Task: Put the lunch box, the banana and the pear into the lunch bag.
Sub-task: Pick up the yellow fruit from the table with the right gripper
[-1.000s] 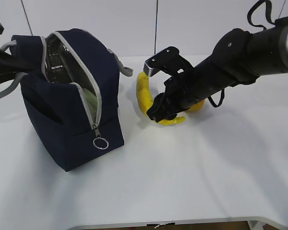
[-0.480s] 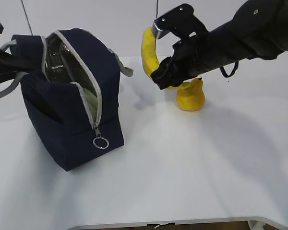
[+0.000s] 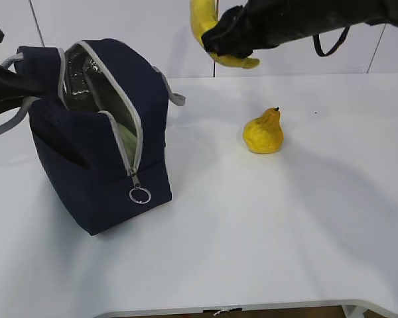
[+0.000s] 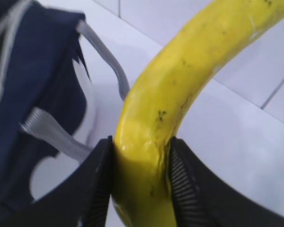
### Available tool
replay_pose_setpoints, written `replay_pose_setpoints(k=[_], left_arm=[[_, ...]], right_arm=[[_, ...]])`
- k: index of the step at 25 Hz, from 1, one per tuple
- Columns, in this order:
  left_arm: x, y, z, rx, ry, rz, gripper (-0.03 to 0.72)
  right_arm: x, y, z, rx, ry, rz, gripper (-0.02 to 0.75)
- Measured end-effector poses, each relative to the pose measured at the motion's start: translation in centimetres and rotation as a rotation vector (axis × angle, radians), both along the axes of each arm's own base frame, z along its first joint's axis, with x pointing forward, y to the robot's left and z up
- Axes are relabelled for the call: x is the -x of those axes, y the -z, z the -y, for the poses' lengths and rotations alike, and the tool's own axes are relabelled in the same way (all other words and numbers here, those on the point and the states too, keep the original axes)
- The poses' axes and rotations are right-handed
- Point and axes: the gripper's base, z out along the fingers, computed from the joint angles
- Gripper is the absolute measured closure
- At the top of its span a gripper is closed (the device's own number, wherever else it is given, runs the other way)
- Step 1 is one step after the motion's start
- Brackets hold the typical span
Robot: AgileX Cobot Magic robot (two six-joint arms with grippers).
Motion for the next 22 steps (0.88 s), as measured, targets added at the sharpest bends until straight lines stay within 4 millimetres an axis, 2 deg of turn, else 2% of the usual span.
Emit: replay_pose_setpoints(k=[6, 10, 16, 22], left_arm=[[0.0, 0.0, 0.0, 0.0, 0.0, 0.0, 0.701], [0.0, 0.0, 0.0, 0.0, 0.0, 0.0, 0.701], [0.1, 0.0, 0.1, 0.005, 0.01, -0.002, 0.701], [0.1, 0.0, 0.1, 0.008, 0.017, -0.004, 0.701]], right_arm=[[1.2, -2.5, -2.8, -0.097, -0.104, 0.007, 0.441], [2.5, -3.1, -5.2, -0.118, -0.193, 0.037, 0.441], [3.1, -1.2, -8.5, -0.144, -0.283, 0.013, 0.441], [3.4, -0.2, -10.4, -0.185, -0.329, 0.018, 0.441]])
